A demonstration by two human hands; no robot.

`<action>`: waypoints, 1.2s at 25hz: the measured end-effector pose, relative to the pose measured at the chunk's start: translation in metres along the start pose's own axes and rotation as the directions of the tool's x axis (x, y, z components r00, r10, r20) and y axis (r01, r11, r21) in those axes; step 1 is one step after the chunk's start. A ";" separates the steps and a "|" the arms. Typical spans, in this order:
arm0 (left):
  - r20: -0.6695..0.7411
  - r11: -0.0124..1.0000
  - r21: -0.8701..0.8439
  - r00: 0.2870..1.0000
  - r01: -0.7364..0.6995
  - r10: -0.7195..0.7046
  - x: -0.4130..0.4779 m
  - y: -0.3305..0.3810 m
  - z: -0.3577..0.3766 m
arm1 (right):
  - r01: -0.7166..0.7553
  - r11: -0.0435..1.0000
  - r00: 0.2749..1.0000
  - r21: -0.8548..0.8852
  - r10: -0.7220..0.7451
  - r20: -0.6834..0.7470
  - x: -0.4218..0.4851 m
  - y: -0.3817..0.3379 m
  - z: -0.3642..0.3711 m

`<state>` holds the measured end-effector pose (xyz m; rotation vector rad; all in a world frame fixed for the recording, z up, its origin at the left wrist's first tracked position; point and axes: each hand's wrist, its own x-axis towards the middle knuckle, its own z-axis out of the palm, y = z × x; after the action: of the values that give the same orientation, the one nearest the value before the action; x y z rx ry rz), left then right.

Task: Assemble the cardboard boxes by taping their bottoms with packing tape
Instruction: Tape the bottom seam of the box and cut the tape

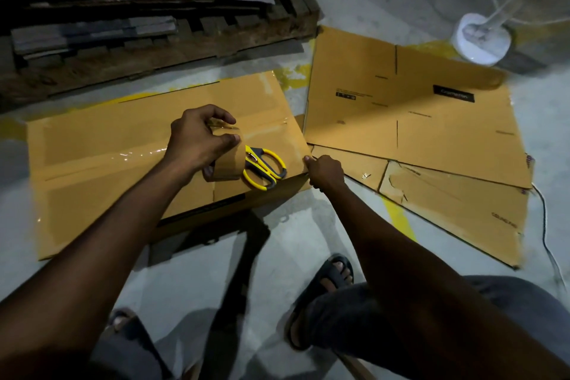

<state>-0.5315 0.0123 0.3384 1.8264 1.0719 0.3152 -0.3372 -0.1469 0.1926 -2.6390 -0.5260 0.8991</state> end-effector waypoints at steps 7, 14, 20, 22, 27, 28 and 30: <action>-0.010 1.000 -0.013 1.000 -0.008 0.008 0.002 -0.003 0.000 | 0.180 0.984 0.973 0.002 -0.178 -0.145 0.007 0.009 -0.005; -0.023 1.000 -0.014 1.000 -0.021 0.020 0.002 -0.005 0.001 | 0.048 0.850 0.975 0.524 -0.154 0.161 -0.027 0.022 -0.013; -0.013 1.000 -0.007 0.999 -0.029 0.029 0.001 -0.003 0.000 | 0.134 0.876 0.988 0.464 -0.153 0.004 -0.015 0.041 -0.003; -0.014 1.000 -0.004 1.000 -0.027 0.027 0.002 -0.004 -0.002 | 0.342 0.896 0.939 0.284 -0.315 -0.135 -0.016 0.043 0.001; -0.020 0.999 -0.025 0.999 -0.026 0.026 0.003 -0.006 -0.004 | 0.343 0.939 0.913 -0.001 -0.334 -0.235 -0.006 0.035 0.012; -0.024 0.999 -0.023 0.999 -0.030 0.029 0.004 -0.005 -0.004 | 0.334 0.943 0.916 -0.012 -0.327 -0.234 -0.004 0.034 0.013; -0.020 0.999 -0.017 0.999 -0.033 0.032 0.004 -0.005 -0.004 | 0.375 0.927 0.905 -0.014 -0.369 -0.213 -0.003 0.035 0.012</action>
<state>-0.5344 0.0191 0.3351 1.8301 1.0507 0.3612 -0.3384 -0.1775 0.1710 -2.4459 -0.9131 0.4971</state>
